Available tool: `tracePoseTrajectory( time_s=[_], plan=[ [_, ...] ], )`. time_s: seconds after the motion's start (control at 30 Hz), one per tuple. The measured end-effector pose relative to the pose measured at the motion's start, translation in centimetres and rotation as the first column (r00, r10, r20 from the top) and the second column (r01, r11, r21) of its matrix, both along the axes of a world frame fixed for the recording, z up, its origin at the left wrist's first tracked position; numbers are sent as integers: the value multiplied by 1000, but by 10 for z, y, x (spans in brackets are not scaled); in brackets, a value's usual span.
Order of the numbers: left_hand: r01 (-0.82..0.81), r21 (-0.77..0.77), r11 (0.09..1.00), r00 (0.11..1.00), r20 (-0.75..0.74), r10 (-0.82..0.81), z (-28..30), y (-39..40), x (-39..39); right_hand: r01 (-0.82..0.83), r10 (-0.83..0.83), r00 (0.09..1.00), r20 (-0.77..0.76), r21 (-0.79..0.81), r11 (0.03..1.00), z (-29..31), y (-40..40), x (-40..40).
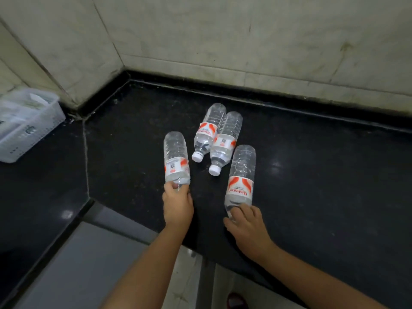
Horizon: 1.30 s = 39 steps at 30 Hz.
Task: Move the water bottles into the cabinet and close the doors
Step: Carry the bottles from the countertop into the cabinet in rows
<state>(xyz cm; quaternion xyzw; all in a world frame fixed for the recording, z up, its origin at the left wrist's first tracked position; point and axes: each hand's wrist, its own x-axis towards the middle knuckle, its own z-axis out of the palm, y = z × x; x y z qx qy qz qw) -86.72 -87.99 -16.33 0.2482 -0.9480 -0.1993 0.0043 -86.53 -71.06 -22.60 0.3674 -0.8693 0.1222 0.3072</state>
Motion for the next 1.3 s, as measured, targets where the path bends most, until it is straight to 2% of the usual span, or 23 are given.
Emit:
tracePoseTrajectory(
  time_s=[0.07,0.13,0.23,0.33,0.4,0.47,0.57,0.63,0.67,0.8,0.93,1.1,1.3],
  plan=[
    [5,26,1000,998,-69,-3,2,-12,18,17,-18,999,-30,-12,1000,3,2,6],
    [-55,109,992,989,-133,69,12,-22,39,44,-45,999,-17,-42,998,18,5,14],
    [-81,208,975,962,-237,131,35,-27,80,94,-89,992,88,-55,994,52,10,42],
    [34,174,984,944,-329,26,58,-31,129,215,-192,947,259,-65,974,88,23,89],
    [149,66,987,911,-398,-111,74,-33,161,266,-243,912,330,-27,964,115,33,126],
    [266,-48,963,877,-403,-262,86,-33,188,268,-264,896,356,38,963,139,45,159],
    [409,-188,893,833,-324,-449,116,-22,217,274,-262,862,433,36,961,177,60,197],
    [443,-138,886,872,-161,-461,138,-5,233,324,-303,808,506,48,945,198,68,220],
    [462,-112,879,873,-116,-474,142,4,240,344,-339,748,570,103,933,205,72,231],
    [616,-15,787,787,-34,-616,140,44,267,322,-417,576,703,273,906,209,86,277],
    [742,84,666,663,63,-746,121,81,280,262,-443,460,770,359,896,185,110,316],
    [838,77,540,515,218,-829,76,135,276,285,-466,392,793,377,881,133,148,332],
    [808,86,583,505,410,-760,-5,186,250,236,-472,333,816,413,880,58,185,309]
  ],
)
